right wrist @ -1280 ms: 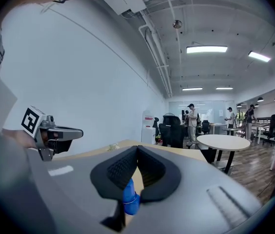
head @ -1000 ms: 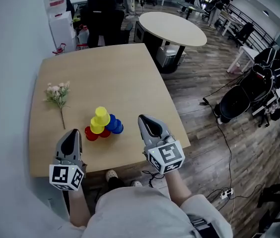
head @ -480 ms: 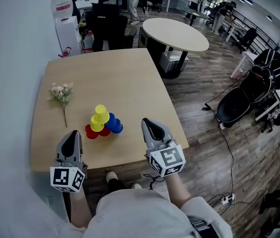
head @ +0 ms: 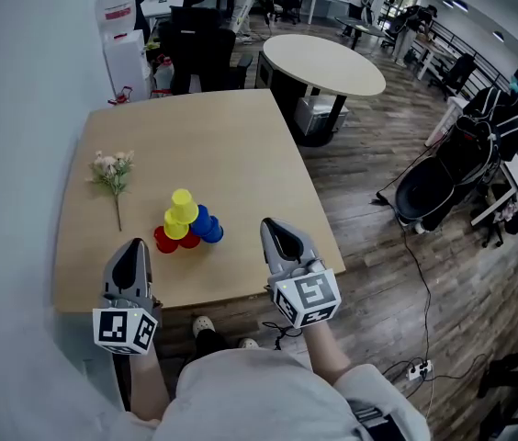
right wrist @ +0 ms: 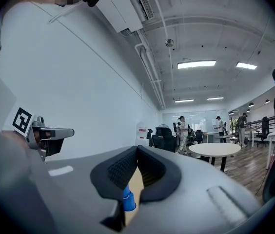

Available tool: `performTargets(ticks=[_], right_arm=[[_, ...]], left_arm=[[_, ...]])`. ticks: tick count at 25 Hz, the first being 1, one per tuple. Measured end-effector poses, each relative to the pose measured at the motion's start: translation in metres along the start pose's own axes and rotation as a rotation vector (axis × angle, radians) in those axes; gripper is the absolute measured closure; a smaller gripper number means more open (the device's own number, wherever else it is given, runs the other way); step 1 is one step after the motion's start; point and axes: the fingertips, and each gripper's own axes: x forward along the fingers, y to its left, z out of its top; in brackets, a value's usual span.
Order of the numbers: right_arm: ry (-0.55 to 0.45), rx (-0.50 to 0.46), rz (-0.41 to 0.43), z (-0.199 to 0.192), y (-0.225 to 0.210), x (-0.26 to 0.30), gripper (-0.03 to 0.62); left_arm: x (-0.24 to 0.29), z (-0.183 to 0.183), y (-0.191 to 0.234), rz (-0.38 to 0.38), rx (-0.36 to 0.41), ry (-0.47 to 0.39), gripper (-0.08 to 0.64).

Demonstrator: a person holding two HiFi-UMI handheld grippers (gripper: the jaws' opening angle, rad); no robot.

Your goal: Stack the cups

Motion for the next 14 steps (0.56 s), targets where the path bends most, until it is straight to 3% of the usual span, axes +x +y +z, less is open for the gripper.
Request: performTargets(ticks=[14], right_arm=[[-0.001,0.003,0.010,0.0020,0.0014,0.0001,0.580]], left_arm=[[-0.0019,0.0062,-0.0015,0.021,-0.009,-0.003,0.549]])
